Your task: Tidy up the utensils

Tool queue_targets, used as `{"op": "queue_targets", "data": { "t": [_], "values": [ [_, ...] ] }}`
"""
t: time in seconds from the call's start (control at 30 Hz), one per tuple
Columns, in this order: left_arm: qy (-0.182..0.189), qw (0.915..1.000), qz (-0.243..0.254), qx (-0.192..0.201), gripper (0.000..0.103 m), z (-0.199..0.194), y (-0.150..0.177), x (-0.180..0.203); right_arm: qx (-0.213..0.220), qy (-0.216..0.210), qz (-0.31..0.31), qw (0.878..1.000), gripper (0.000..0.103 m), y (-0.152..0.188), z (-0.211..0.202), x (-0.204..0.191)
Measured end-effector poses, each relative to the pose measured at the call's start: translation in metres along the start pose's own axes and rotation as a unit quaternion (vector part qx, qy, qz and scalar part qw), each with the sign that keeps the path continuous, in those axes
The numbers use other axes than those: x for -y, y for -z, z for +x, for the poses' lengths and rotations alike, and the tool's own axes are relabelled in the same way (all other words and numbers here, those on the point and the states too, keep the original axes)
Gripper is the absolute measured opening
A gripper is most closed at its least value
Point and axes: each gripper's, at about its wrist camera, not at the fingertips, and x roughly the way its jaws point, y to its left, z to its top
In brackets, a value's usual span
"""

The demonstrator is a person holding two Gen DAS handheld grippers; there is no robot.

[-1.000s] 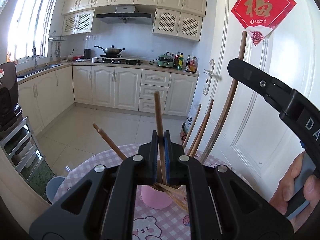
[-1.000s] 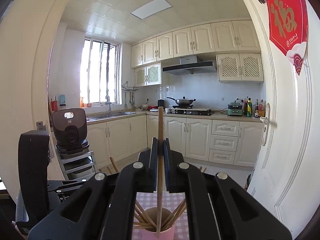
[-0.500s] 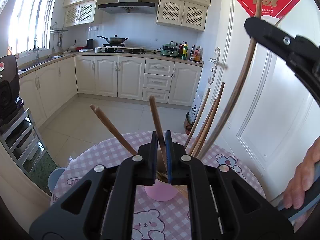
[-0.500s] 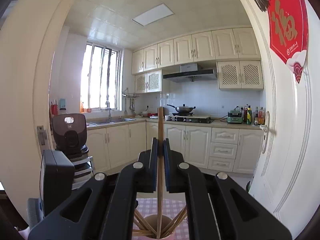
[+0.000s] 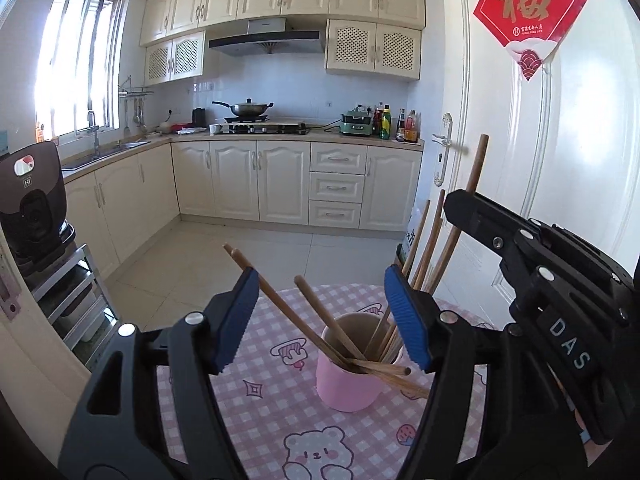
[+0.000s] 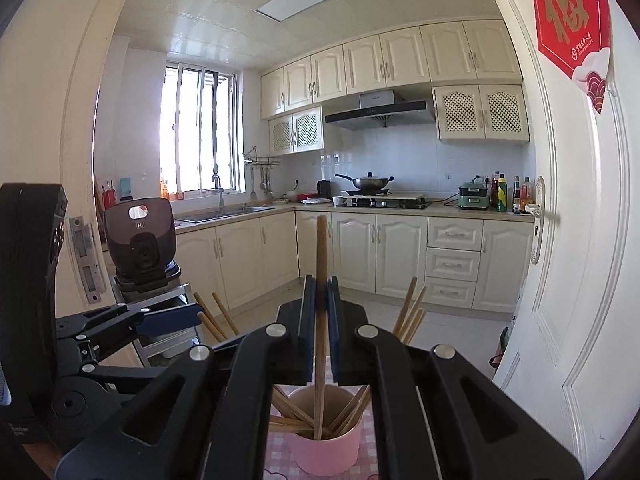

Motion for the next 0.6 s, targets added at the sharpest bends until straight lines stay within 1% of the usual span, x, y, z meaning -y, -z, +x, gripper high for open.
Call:
{"op": "queue_targets", "data": {
  "t": [0.07, 0.13, 0.3, 0.4, 0.47, 0.6],
  "values": [
    [-0.01, 1.0, 0.001, -0.001, 0.065, -0.001, 0.002, -0.003, -0.005, 0.003, -0.001, 1.0, 0.004, 0.004, 0.001, 0.0],
    [-0.011, 0.9999, -0.005, 0.0, 0.065, -0.002, 0.002, -0.006, -0.014, 0.005, 0.002, 1.0, 0.005, 0.008, 0.004, 0.002],
    [-0.028, 0.9993, -0.023, 0.001, 0.067, -0.007, 0.003, -0.017, -0.032, 0.006, 0.004, 0.999, 0.005, 0.019, 0.009, 0.002],
    [-0.033, 0.9991, -0.028, 0.002, 0.07, -0.01, 0.005, -0.021, -0.043, 0.006, 0.007, 0.999, 0.005, 0.024, 0.012, 0.003],
    [-0.039, 0.9989, -0.025, 0.002, 0.071, -0.011, 0.007, -0.022, -0.039, 0.011, 0.005, 0.999, 0.005, 0.025, 0.011, 0.002],
    [-0.042, 0.9988, -0.026, 0.003, 0.072, -0.016, 0.011, -0.024, -0.043, 0.007, 0.008, 0.999, 0.006, 0.023, 0.008, 0.0]
  ]
}}
